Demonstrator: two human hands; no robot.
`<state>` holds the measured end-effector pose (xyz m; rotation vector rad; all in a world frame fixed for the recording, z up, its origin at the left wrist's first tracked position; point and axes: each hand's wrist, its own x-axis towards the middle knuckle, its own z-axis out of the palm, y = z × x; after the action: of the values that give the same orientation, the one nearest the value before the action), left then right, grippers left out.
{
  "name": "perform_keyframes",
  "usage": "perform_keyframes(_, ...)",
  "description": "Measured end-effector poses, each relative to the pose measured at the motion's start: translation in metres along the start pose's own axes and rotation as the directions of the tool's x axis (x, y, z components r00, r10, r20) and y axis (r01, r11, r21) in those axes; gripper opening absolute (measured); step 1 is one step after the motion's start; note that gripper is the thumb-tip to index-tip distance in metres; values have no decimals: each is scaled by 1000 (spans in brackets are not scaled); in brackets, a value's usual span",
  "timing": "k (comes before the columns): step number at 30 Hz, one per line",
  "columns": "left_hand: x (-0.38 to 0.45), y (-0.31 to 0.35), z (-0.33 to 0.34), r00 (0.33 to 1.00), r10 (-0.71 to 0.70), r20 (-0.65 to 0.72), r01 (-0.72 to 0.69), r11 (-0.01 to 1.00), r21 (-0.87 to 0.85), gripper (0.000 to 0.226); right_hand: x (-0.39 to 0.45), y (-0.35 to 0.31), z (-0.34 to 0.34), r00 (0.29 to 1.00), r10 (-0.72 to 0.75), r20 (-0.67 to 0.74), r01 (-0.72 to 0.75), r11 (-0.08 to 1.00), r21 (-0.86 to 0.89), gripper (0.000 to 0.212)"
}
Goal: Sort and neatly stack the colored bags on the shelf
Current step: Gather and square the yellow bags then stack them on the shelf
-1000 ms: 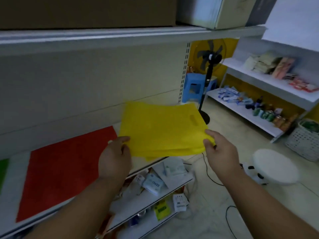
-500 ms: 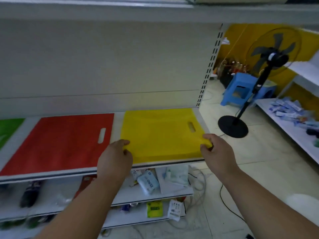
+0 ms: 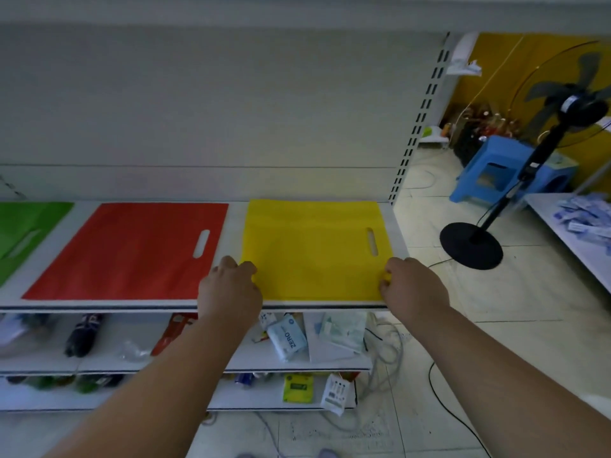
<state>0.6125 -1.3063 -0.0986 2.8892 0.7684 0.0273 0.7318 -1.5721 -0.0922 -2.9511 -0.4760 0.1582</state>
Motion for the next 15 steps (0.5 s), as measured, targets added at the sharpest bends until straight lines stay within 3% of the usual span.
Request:
perform_keyframes(3,-6,-6,-1,998,30,-54,-29,999,19,39,-2,-10,-12,999,31,22,-28,990,-136,18)
perform_keyframes(7,-15,-27,-9,984,90,-151,-104,991,-83,40,-10,-51,-26,998,-63,-25,60,993,-100,36)
perform_keyframes(11,-34,-93,-30,963,132,-233,-165,978,-129,34,-31,-140,-38,971,-202,-125,195,979,-62,38)
perform_keyframes(15,-65,-203,-55,960,98,-262,-125,988,-90,31,-64,-260,-29,920,-318,-228,320,947,-30,40)
